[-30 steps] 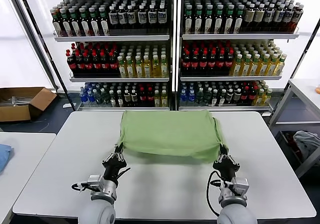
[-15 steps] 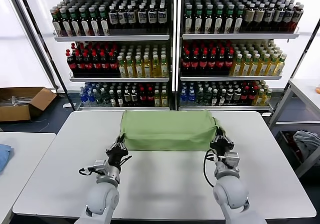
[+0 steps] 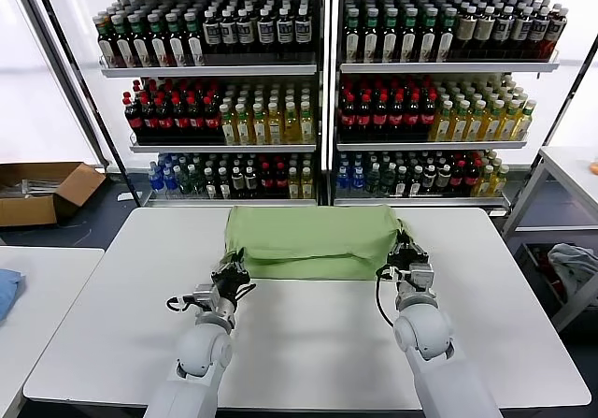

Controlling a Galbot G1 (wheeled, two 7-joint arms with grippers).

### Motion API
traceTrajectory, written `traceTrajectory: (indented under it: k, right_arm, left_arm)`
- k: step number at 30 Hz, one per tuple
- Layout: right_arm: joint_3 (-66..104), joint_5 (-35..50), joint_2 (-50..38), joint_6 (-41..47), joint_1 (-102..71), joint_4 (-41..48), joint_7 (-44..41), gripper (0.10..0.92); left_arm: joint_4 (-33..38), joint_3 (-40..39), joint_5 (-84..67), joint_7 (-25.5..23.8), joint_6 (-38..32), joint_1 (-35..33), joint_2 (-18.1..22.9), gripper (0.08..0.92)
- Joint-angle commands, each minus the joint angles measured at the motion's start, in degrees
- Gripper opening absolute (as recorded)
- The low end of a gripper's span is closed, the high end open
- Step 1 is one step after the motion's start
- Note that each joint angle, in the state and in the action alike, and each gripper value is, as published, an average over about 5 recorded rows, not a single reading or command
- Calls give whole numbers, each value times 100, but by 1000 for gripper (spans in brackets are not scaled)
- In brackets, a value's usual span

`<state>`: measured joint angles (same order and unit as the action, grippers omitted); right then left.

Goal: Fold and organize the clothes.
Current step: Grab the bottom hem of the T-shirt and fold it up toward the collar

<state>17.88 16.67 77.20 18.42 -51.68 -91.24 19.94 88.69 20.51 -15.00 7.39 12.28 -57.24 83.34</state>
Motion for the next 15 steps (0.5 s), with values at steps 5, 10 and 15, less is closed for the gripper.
traceTrajectory:
  k: [5,10,15]
  right_arm:
    - [22,1080,354,5,334,-29,774,503]
    - [63,1156,347,29,194,-458,1035,650]
    - [119,1086,206,244,-191,-940,1131,780]
  left_arm:
    - [134,20,79,462,399,210,24,451]
    - [807,-25,62,490,810,-112,-74,598]
    - [1297,-8,54,481,1010,-479,-177,743]
